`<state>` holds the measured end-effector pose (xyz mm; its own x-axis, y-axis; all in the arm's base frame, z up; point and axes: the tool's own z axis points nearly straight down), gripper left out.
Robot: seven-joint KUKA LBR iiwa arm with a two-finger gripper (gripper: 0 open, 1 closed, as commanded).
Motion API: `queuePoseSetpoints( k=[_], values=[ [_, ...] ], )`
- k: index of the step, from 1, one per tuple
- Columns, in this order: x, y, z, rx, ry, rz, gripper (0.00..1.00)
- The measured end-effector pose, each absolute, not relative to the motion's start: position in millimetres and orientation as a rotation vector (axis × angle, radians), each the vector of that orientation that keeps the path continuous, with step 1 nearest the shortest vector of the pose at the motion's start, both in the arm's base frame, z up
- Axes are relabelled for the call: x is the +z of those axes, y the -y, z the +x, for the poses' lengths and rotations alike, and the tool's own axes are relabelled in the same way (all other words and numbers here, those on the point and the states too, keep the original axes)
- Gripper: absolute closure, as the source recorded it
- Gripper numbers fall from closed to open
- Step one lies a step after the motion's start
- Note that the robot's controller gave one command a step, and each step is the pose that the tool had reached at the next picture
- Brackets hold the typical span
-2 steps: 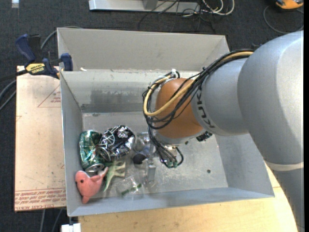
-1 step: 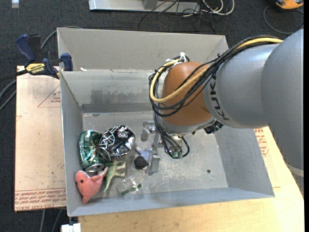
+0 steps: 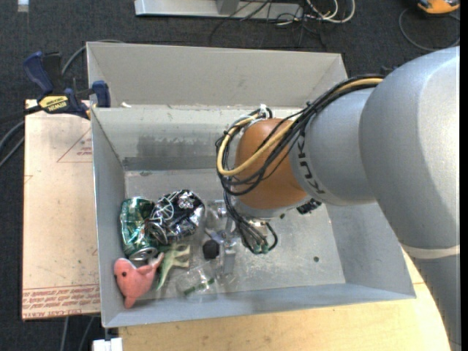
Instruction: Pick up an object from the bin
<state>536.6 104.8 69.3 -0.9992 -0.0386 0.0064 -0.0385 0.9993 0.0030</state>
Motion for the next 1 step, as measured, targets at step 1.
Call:
queuePoseSetpoints(
  k=[1],
  values=[
    [69.8,-104.9,527.5,-0.005,3.135,0.251,0.00]
  ],
)
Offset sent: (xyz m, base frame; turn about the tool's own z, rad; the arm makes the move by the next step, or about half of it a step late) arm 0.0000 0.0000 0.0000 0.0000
